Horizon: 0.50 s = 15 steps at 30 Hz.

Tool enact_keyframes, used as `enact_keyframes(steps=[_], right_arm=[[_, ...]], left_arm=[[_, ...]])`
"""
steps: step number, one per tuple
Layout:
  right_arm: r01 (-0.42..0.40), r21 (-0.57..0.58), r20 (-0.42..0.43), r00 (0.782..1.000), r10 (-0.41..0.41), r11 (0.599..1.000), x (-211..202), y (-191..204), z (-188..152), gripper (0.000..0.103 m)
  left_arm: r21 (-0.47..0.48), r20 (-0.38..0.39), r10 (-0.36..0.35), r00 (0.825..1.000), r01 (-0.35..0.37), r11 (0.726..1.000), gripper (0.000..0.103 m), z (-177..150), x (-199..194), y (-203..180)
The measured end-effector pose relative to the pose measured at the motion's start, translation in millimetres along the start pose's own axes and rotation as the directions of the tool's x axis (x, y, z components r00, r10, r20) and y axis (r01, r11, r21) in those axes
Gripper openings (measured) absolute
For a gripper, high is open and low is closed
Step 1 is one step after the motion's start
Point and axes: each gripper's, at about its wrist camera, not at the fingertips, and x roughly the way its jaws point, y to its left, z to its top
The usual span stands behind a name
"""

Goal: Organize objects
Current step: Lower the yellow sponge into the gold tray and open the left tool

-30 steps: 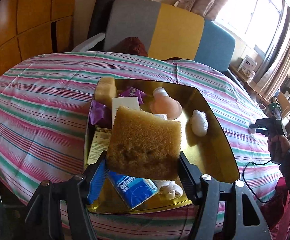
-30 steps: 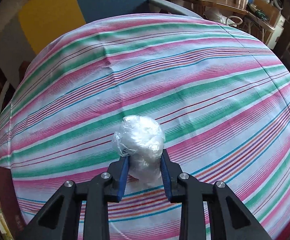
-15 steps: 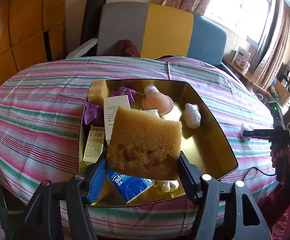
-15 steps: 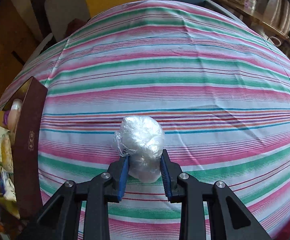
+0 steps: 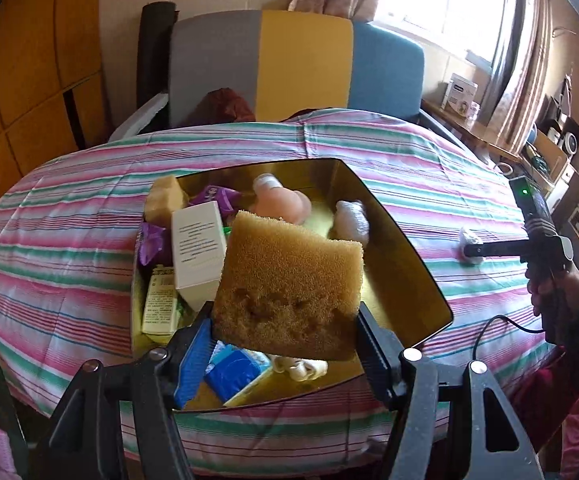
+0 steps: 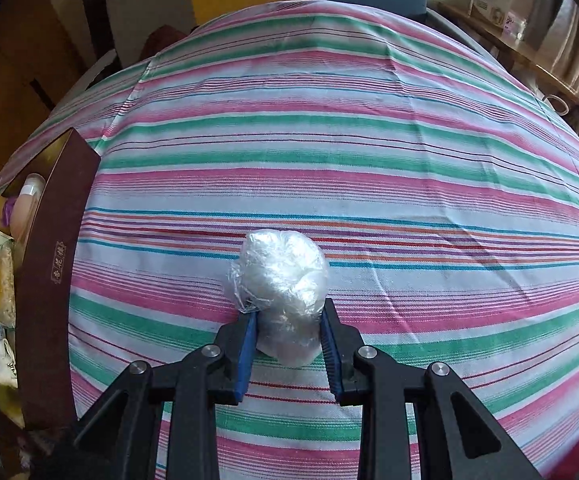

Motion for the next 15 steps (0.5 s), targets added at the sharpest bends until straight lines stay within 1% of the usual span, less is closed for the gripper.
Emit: enact_keyframes(steps=[4,9,12,15], right_arm=[[0.002,-0.01,-0.003,1.0,-0.002,1.0,0.5,-0.4,0.9,0.03],[0.011,-0.03,-0.01,1.0,-0.011,0.999,1.4,0.1,0.5,0.03],[0.016,-0.039,-0.012,1.0,-0.016,0.999,2.1,1.8,0.4,0.03],[0.017,-0.042,-0.013,1.0,-0.017,0.999,1.9,1.7,0.0,0.03]], left_arm=[[0.012,-0.013,-0.023,1.0,0.023,1.0,0.066,5.3,5.0,-8.5],[-0.002,-0.043,-0.081,0.996,0.081,0.997,0.066,13.5,15.3,-14.3],[-0.032,-0.064,-0.135,0.989,0.133,0.991,0.066,21.4,23.2,-13.6],[-0.067,-0.079,-0.199,0.977,0.194,0.979,0.066,34.0,31.6,-8.6]])
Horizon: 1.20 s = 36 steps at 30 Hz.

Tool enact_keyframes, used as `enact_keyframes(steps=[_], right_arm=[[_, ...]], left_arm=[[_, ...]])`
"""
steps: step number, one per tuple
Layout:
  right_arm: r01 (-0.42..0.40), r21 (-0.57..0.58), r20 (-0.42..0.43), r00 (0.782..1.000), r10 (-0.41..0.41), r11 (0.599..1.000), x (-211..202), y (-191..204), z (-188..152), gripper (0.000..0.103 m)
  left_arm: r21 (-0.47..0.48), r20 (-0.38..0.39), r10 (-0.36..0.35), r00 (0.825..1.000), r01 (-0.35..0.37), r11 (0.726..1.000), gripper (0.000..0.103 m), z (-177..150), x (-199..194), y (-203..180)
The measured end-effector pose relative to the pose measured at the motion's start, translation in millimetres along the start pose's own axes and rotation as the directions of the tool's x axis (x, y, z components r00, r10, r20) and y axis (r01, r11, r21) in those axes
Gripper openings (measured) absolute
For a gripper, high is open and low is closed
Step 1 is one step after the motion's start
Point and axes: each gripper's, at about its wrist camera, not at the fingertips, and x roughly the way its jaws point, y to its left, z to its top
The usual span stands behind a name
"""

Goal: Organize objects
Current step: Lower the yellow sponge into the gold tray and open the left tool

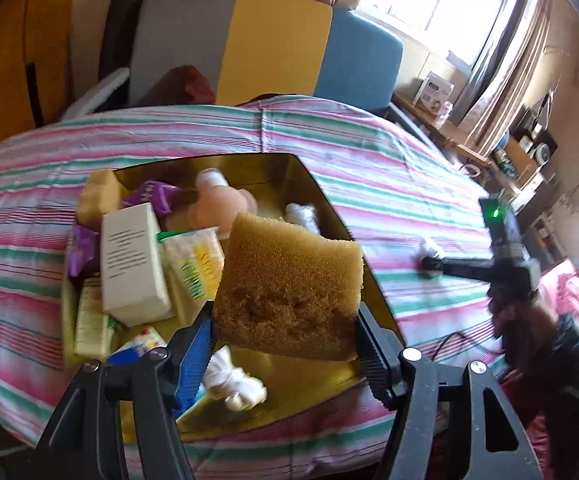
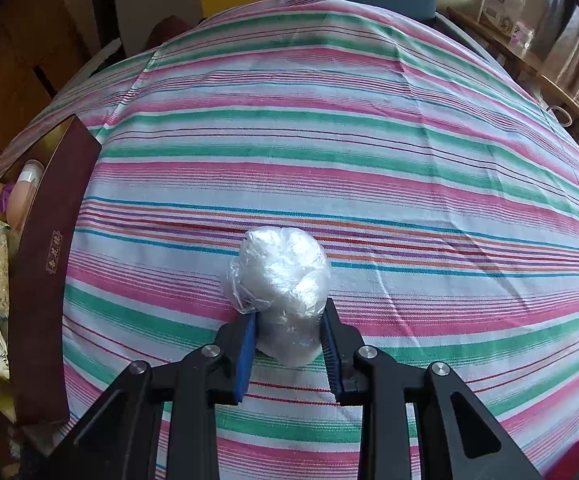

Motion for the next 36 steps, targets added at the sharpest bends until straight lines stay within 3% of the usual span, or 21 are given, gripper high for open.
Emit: enact_keyframes(steps=[3,9,12,17,23,29,36], right_arm=[[0.0,0.001,0.0,1.0,0.0,1.0,0.1,0.4,0.0,0.03],[-0.001,0.002,0.0,1.0,0.001,1.0,-0.4,-0.8,0.0,0.03],[-0.004,0.005,-0.001,1.0,0.004,1.0,-0.5,-1.0,0.1,0.03],[-0.006,0.0,-0.002,1.0,0.006,1.0,0.6,0.9,1.7,0.03],[-0.007,0.0,-0.002,1.0,0.007,1.0,0.2,-0.3,2.3,0.03],[-0.007,0.002,-0.003,1.0,0.007,1.0,0.5,-0.1,3.0,0.031],[0.003,-0.007,0.003,1.0,-0.003,1.0,0.7,0.8,1.8,0.031]], left_arm=[[-0.017,-0.017,-0.028,0.999,0.027,0.999,0.066,16.8,11.1,2.6],[0.059,-0.082,0.045,0.996,-0.04,0.997,0.066,40.4,56.4,-6.4],[0.058,-0.147,0.052,0.988,-0.044,0.997,0.066,41.9,76.3,-6.2],[0.163,-0.21,0.086,0.974,-0.051,0.985,0.066,41.8,102.1,-20.1],[0.159,-0.252,0.129,0.959,-0.091,0.983,0.068,44.5,129.5,-13.4],[0.152,-0.22,0.129,0.967,-0.096,0.984,0.077,39.8,119.2,-13.4],[0.131,-0.132,0.136,0.982,-0.119,0.984,0.078,36.5,79.7,-9.4]])
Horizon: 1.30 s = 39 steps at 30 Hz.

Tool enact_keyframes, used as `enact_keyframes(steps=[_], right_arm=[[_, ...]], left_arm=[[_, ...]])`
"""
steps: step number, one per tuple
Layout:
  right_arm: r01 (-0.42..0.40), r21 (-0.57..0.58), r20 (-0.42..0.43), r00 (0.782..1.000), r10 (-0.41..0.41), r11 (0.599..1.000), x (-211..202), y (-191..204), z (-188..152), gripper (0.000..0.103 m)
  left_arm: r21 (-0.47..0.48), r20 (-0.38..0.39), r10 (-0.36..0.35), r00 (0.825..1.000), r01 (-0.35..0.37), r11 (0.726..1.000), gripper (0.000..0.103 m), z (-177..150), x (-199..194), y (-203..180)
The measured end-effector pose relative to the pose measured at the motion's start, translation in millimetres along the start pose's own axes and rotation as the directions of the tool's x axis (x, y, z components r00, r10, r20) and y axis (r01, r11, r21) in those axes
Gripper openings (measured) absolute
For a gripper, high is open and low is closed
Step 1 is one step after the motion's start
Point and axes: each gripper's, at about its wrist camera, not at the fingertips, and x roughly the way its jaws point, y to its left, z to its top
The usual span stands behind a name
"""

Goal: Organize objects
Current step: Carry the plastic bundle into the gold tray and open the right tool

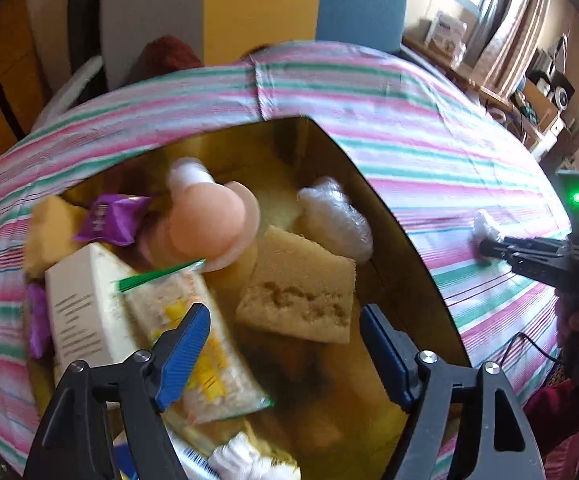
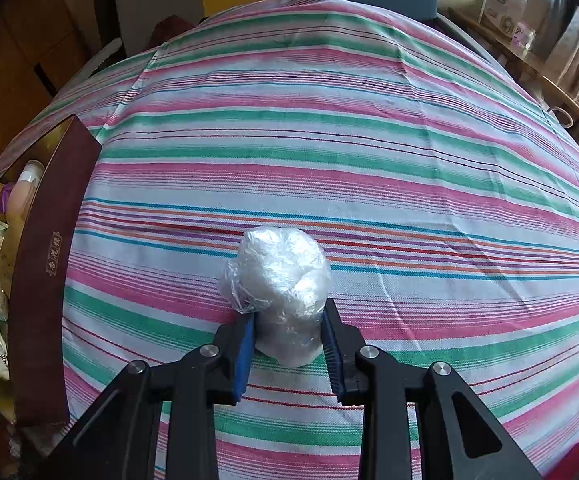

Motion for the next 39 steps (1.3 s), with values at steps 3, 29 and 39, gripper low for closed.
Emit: enact_keyframes(steps=[3,29,39], right_arm=[[0.006,-0.008,0.012,1.0,-0.006,1.0,-2.3,0.6,-0.3,0.03],[-0.295,-0.442,-0.161,0.955,0.249,0.847,-30.2,260.8,-51.6,0.031],[-0.289,-0.429,-0.171,0.956,0.238,0.856,-19.8,264.1,-55.3,0.05]], left_arm=[[-0.01,0.069,0.03,0.997,-0.029,1.0,0.078,-14.9,-28.9,4.7],[-0.291,0.221,0.115,0.969,-0.047,0.956,0.077,-104.8,-101.2,91.1],[-0.307,0.216,0.228,0.949,-0.155,0.939,0.078,-108.6,-102.9,90.0]])
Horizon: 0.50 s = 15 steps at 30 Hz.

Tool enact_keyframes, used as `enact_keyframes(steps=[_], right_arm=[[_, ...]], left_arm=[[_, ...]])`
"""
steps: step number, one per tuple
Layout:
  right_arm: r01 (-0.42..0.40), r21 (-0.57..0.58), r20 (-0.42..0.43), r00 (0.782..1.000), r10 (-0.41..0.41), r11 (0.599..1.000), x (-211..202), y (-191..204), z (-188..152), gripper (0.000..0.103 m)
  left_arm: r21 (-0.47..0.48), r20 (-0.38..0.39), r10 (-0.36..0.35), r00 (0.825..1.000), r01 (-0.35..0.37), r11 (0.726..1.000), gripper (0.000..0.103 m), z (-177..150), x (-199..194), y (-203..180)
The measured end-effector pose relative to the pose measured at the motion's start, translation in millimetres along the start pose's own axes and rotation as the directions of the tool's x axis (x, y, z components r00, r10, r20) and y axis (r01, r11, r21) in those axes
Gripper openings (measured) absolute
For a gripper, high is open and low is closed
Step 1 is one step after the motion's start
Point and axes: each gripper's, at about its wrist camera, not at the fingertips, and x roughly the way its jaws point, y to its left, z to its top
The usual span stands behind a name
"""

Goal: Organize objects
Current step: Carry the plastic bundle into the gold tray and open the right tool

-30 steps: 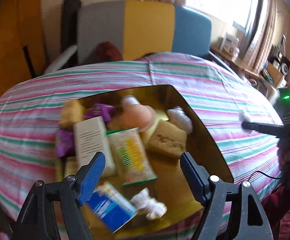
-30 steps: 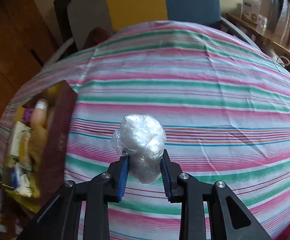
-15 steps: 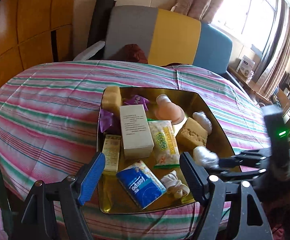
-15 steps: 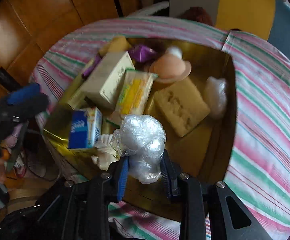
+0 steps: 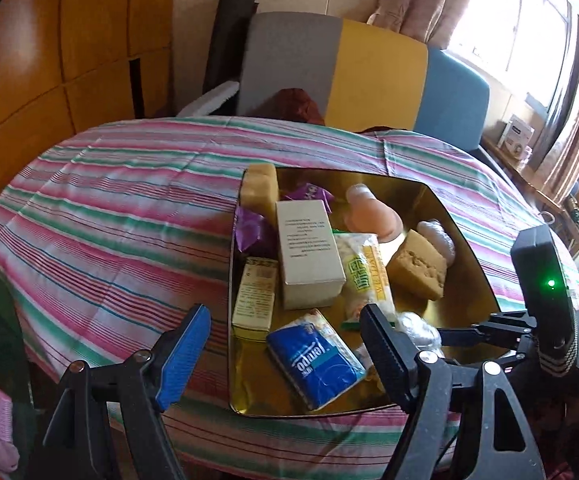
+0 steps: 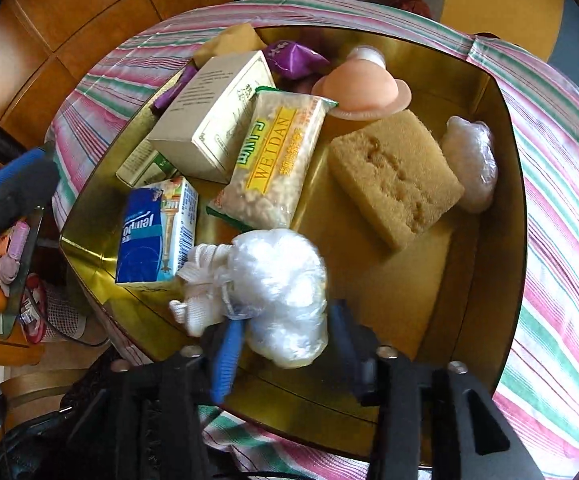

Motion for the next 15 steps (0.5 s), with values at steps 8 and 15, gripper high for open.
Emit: enact_keyframes(steps=[8,15], right_arm=[[-0.01,0.068,0.118,0.993,0.002,0.998,-24.4,-11.3,-9.0,0.066],[0.069,0.118,0.302,0.948,-0.102,0.991,-66.4,-9.1,-19.9,0.075]], left_arm=[[-0.002,0.07,0.061,0.996,-0.061,0.998,0.078,3.9,-17.7,-2.7],[0.003,0.117,0.097,0.988,-0.098,0.995,0.078,4.7,-35.0,-13.3]])
